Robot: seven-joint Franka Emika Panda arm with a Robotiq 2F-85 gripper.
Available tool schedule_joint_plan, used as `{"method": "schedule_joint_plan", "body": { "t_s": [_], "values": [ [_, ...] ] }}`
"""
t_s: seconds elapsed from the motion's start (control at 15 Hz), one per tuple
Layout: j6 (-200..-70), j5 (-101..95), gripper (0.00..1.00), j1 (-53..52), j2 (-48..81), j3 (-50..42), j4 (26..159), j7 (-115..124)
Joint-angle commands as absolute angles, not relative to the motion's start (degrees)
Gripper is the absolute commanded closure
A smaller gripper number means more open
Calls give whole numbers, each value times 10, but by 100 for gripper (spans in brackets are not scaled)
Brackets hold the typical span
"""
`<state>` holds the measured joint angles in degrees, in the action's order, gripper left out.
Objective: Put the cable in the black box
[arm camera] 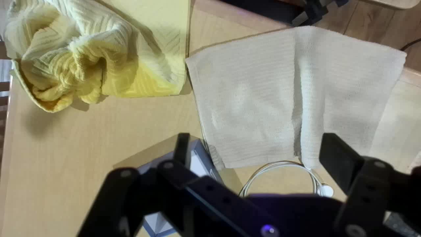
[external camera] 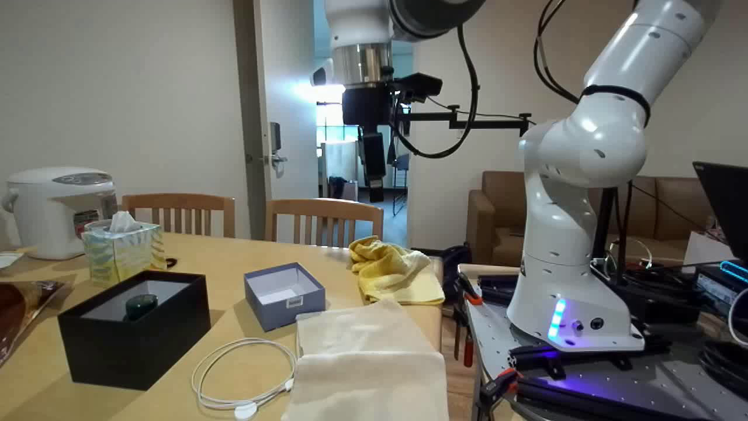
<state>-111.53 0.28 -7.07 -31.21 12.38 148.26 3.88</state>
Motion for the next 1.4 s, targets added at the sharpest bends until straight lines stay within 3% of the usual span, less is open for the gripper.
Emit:
{"method": "schedule_joint_plan", "body": {
  "t_s": [0.0,0.33,0.93,1.33],
  "values": [
    [-1114,-2,0,-81,-311,115,1482,43],
    [-1139,-49,0,-70,-303,131,1487,50],
    [-1499,89,0,-169,-180,64,1490,-63],
    [-1520,146,0,-188,-20,91,1409,-43]
  ]
}}
